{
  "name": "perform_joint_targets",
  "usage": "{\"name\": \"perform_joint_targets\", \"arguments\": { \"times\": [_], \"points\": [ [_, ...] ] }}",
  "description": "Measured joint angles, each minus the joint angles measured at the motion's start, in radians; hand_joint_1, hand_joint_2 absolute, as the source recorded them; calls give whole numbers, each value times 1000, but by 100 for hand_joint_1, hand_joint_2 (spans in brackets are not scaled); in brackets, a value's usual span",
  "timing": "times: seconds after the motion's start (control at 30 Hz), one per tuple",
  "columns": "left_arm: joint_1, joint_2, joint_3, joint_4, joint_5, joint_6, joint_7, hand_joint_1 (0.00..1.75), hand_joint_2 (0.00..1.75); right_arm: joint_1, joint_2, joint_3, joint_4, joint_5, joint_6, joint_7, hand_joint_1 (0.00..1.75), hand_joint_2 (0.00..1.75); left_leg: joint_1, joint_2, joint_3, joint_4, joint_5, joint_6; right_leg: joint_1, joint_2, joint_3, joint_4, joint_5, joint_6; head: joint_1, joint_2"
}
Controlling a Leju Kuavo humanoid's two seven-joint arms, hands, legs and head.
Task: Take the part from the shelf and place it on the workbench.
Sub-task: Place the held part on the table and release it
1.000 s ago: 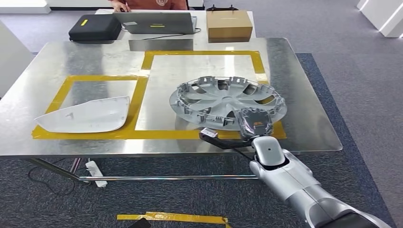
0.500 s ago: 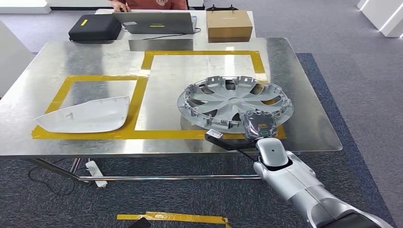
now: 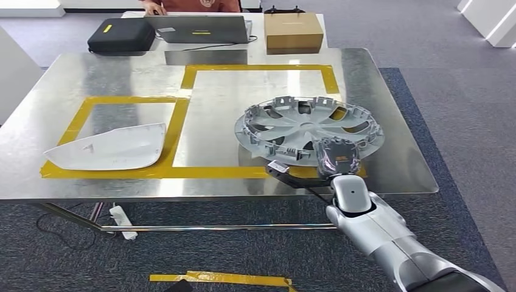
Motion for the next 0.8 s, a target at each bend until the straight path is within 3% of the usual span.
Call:
{"name": "perform_joint_targets", "arguments": {
  "times": [0.53, 0.67, 0.8],
  "points": [
    [-4, -5, -1, -2, -10, 28, -8, 0, 0, 7, 0, -39, -20, 36, 0, -23, 175, 175, 0, 0, 0, 0, 0, 0, 0, 0, 0, 0, 0, 0, 0, 0],
    [-4, -5, -1, -2, -21, 42, -10, 0, 175, 12, 1, -53, -29, 44, 2, -30, 0, 0, 0, 0, -1, 0, 0, 0, 0, 0, 0, 0, 0, 0, 0, 0],
    [-4, -6, -13, -2, -43, 57, 3, 0, 175, 15, 1, -61, -33, 53, 4, -31, 0, 0, 0, 0, 0, 0, 0, 0, 0, 0, -1, 0, 0, 0, 0, 0]
  ]
}}
